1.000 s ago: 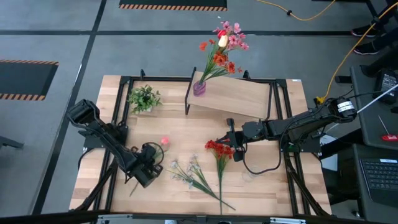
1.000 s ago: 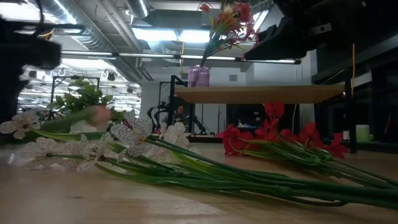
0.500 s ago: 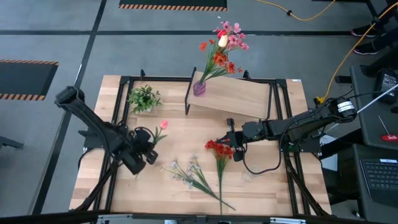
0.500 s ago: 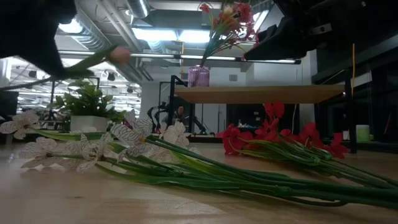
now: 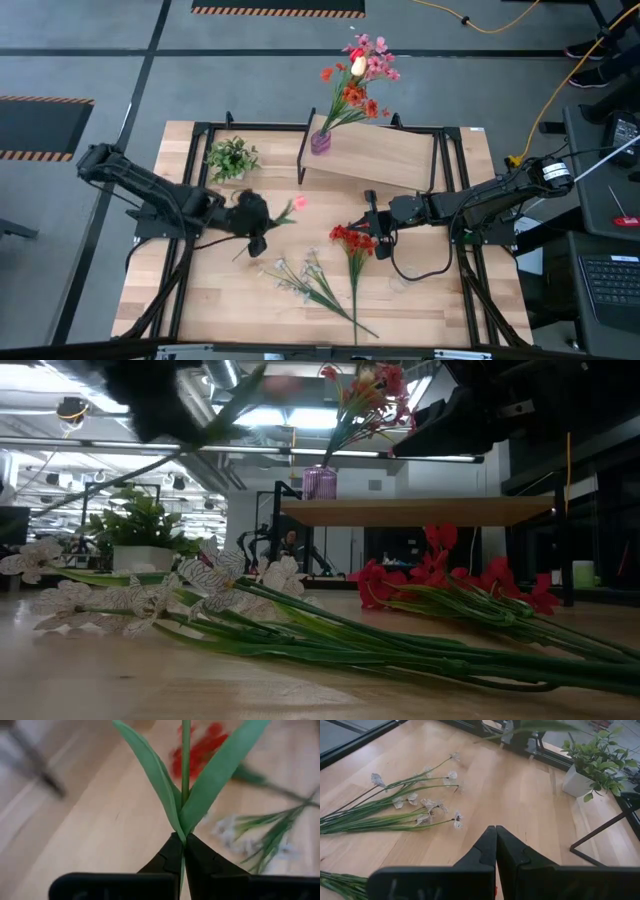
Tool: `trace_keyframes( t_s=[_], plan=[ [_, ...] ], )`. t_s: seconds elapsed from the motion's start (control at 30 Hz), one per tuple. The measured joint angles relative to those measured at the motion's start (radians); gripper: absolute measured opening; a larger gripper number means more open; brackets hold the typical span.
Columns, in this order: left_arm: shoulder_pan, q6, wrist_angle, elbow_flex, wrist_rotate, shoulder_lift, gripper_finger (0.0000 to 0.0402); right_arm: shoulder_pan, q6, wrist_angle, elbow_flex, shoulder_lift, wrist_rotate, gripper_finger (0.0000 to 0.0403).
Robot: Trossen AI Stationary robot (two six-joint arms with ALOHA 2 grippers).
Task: Pick and place flowers into a vace then onto a shelf
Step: Put the pink flower into the transparent vase
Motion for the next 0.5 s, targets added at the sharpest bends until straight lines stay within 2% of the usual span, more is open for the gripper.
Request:
trace_keyframes(
  t_s=[0.1, 0.2, 0.5],
  plan=[
    [0.074, 0.152, 0.087, 0.000, 0.051, 0.001, 0.0003, 0.000, 0.000, 0.000, 0.000, 0.000, 0.000, 0.0005],
    [0.130, 0.260, 0.136, 0.000, 0.058, 0.001, 0.0003, 0.000, 0.000, 0.000, 0.000, 0.000, 0.000, 0.0005],
    [0.240, 0.470, 0.373, 0.001, 0.211, 0.092, 0.0003, 0.000, 0.016, 0.013, 0.000, 0.000, 0.000, 0.0005]
  ],
)
